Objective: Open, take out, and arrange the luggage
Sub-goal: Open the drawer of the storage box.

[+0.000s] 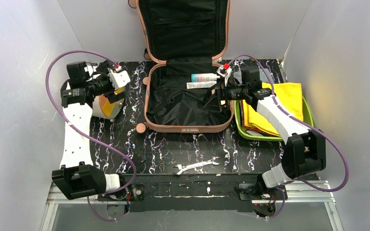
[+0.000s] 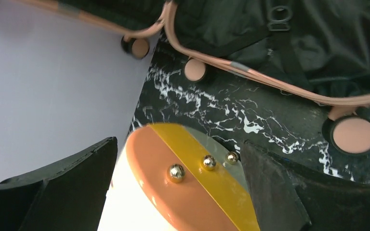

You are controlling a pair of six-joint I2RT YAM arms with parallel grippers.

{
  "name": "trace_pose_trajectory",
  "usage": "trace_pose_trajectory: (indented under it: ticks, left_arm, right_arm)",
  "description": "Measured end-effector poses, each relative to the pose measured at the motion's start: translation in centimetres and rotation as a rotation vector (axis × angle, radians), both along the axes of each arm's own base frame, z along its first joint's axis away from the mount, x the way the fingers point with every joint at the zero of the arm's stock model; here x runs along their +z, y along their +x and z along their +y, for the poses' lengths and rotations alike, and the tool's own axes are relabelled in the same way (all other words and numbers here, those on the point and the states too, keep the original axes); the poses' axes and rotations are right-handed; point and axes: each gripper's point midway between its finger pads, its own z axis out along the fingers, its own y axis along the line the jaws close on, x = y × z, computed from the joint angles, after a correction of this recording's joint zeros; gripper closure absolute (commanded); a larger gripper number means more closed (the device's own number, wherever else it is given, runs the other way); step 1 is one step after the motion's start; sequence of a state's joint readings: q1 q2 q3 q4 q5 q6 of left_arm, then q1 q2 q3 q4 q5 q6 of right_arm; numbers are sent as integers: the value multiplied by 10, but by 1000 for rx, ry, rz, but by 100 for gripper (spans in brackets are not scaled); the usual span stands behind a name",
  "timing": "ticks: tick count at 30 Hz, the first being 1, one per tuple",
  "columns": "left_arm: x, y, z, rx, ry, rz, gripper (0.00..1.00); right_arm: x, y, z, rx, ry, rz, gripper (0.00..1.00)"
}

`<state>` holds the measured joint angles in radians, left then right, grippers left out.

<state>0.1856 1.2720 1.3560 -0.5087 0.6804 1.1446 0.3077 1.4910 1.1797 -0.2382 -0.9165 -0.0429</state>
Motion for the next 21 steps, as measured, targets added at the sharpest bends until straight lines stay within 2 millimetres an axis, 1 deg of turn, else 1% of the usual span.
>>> trace_pose_trajectory:
  ticks: [2, 4, 6, 8, 12, 15, 18, 21]
  left_arm:
    - [5, -10, -14, -129, 63, 20, 2]
    - [8, -14, -24, -241, 142, 47, 2]
    - [1, -13, -31, -324, 230, 89, 2]
    - [-21, -14, -37, -401, 327, 167, 2]
    - [-81, -23, -40, -530, 539, 370, 2]
    - [-110, -21, -36, -576, 693, 440, 2]
    - [-125, -14, -25, -580, 846, 461, 2]
    - [-129, 0, -13, -561, 964, 459, 2]
  right_arm:
    - [0, 0, 0, 0, -2, -6, 2]
    - [-1, 1, -1, -1, -6, -12, 2]
    - [-2, 2, -1, -5, -10, -14, 2]
    - [-2, 3, -2, -9, -15, -19, 2]
    - [-1, 5, -4, -18, -20, -34, 2]
    - [-1, 6, -5, -21, -22, -40, 2]
    - [-4, 6, -7, -24, -25, -36, 1]
    - [-6, 5, -7, -23, -27, -32, 1]
